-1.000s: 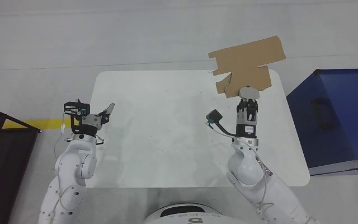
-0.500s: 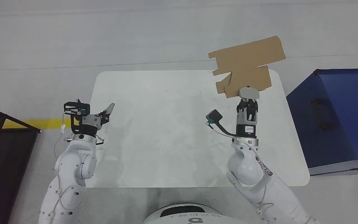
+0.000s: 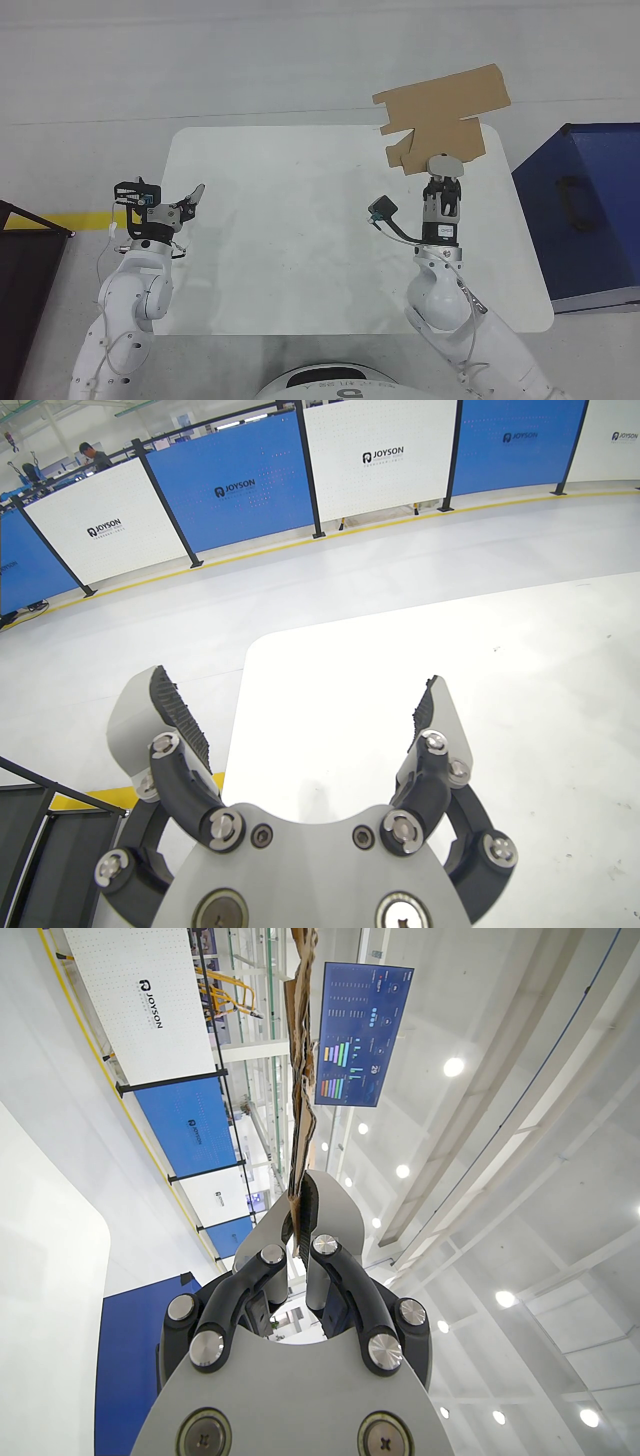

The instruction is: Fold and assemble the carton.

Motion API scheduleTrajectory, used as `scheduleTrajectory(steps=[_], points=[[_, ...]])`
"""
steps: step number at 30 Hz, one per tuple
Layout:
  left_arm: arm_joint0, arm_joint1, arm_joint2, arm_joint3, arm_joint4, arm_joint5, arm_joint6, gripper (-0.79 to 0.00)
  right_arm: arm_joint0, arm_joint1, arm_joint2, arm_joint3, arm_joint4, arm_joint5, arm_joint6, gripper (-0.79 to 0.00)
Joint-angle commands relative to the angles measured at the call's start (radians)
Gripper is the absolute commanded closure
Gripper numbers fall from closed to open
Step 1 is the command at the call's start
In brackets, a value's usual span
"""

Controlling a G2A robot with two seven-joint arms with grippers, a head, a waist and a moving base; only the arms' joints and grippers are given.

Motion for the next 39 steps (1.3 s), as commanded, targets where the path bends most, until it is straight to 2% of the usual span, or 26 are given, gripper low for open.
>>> scheduleTrajectory(steps=[1,6,10,13,17,20,25,27,31,35,39], points=[[0.0,0.0,0.0,0.0,0.0,0.0,0.0,-0.785,0.001,0.0,0.0,0.0,0.0,0.0,0.0,0.0],[0.0,0.0,0.0,0.0,0.0,0.0,0.0,-0.785,0.001,0.0,0.0,0.0,0.0,0.0,0.0,0.0],[0.0,0.0,0.0,0.0,0.0,0.0,0.0,-0.785,0.046,0.001,0.028,0.009,0.0,-0.159,0.023,0.0],[0.0,0.0,0.0,0.0,0.0,0.0,0.0,-0.785,0.135,0.026,-0.047,-0.025,0.0,-0.314,0.051,0.0],[0.0,0.0,0.0,0.0,0.0,0.0,0.0,-0.785,0.323,0.08,-0.255,-0.039,0.0,-0.507,0.145,0.0],[0.0,0.0,0.0,0.0,0.0,0.0,0.0,-0.785,0.503,0.114,-0.465,-0.028,0.0,-0.657,0.234,0.0],[0.0,0.0,0.0,0.0,0.0,0.0,0.0,-0.785,0.8,0.125,-0.827,-0.017,0.0,-0.837,0.345,0.0],[0.0,0.0,0.0,0.0,0.0,0.0,0.0,-0.785,0.86,0.116,-0.845,-0.028,0.0,-0.889,0.293,0.0],[0.0,0.0,0.0,0.0,0.0,0.0,0.0,-0.785,0.901,0.093,-0.845,-0.053,0.0,-0.952,0.202,0.0],[0.0,0.0,0.0,0.0,0.0,0.0,0.0,-0.785,0.925,0.073,-0.845,-0.06,0.0,-0.951,0.143,0.0],[0.0,0.0,0.0,0.0,0.0,0.0,0.0,-0.785,0.932,0.059,-0.845,-0.045,0.0,-0.942,0.153,0.0]])
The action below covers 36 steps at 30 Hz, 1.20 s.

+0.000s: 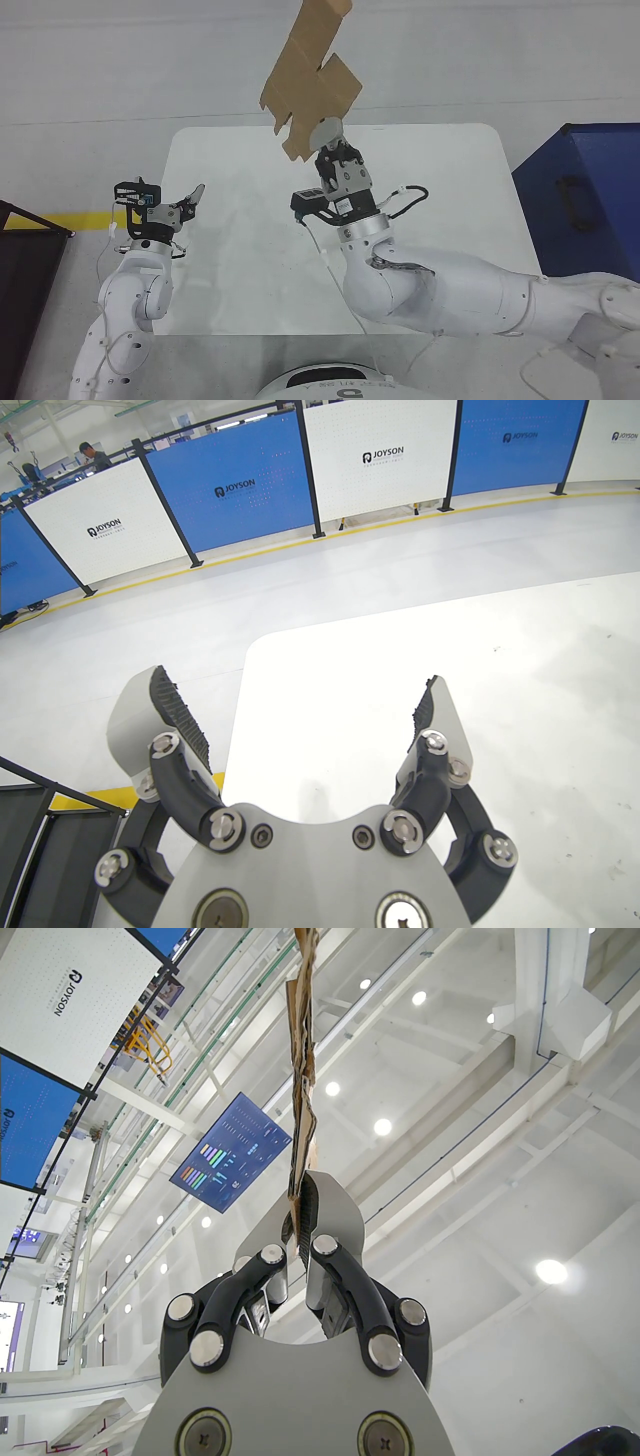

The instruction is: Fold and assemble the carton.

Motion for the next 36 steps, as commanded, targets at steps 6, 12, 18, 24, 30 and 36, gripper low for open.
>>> scheduleTrajectory(steps=[6,12,18,24,30,36], points=[[0.0,0.0,0.0,0.0,0.0,0.0,0.0,-0.785,-0.011,-0.009,0.0,0.013,0.0,0.012,0.044,0.0],[0.0,0.0,0.0,0.0,0.0,0.0,0.0,-0.785,-0.011,-0.009,0.0,0.013,0.0,0.012,0.044,0.0],[0.0,0.0,0.0,0.0,0.0,0.0,0.0,-0.785,-0.081,0.016,0.108,-0.026,0.13,0.315,-0.104,0.0],[0.0,0.0,0.0,0.0,0.0,0.0,0.0,-0.785,-0.22,0.122,0.369,-0.041,0.443,0.762,-0.532,0.0],[0.0,0.0,0.0,0.0,0.0,0.0,0.0,-0.785,-0.378,0.207,0.652,0.038,0.933,0.96,-1.096,0.0],[0.0,0.0,0.0,0.0,0.0,0.0,0.0,-0.785,-0.428,0.214,0.785,0.249,1.529,0.834,-1.756,0.0]])
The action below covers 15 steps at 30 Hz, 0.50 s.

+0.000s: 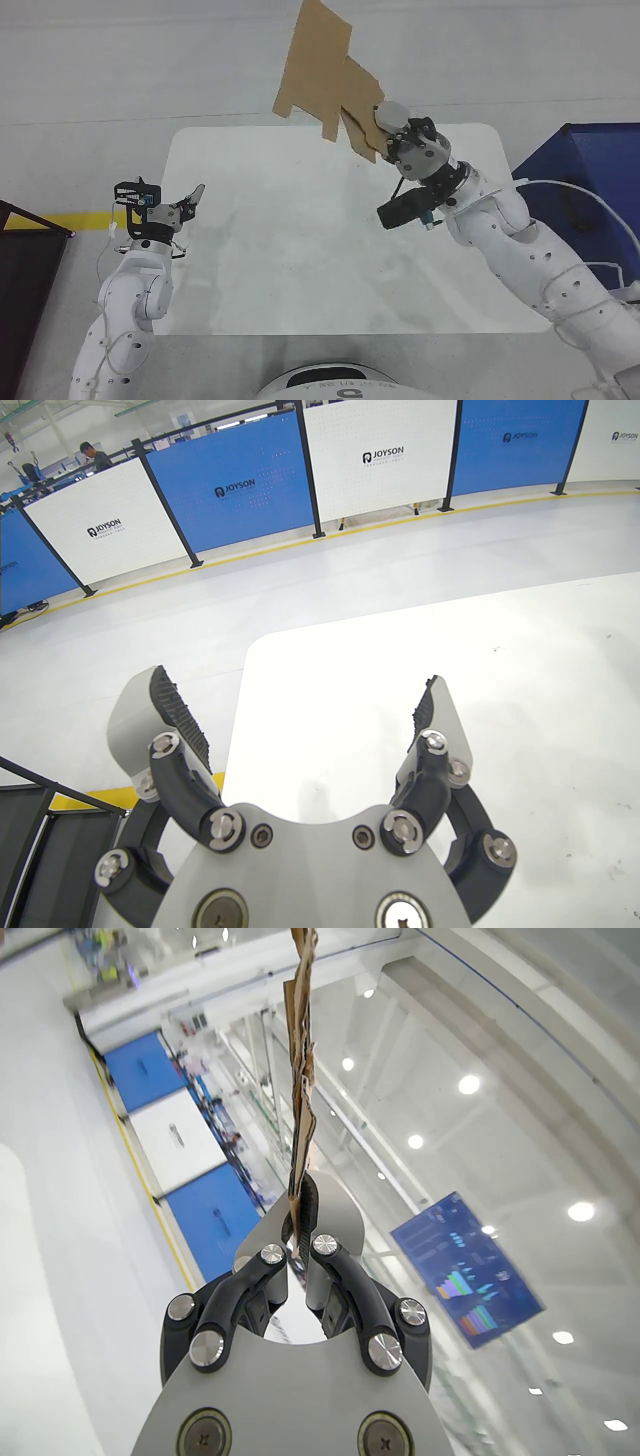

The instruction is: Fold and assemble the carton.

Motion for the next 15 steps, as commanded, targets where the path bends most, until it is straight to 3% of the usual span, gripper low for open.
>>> scheduleTrajectory(steps=[1,7,12,15], points=[[0.0,0.0,0.0,0.0,0.0,0.0,0.0,-0.785,-0.002,-0.007,0.006,0.063,0.18,-0.08,-0.223,0.0],[0.0,0.0,0.0,0.0,0.0,0.0,0.0,-0.785,0.041,-0.053,-0.075,0.168,0.431,-0.383,-0.516,0.0],[0.0,0.0,0.0,0.0,0.0,0.0,0.0,-0.785,0.096,-0.102,-0.163,0.216,0.419,-0.422,-0.578,0.0],[0.0,0.0,0.0,0.0,0.0,0.0,0.0,-0.785,0.126,-0.132,-0.204,0.255,0.441,-0.436,-0.549,0.0]])
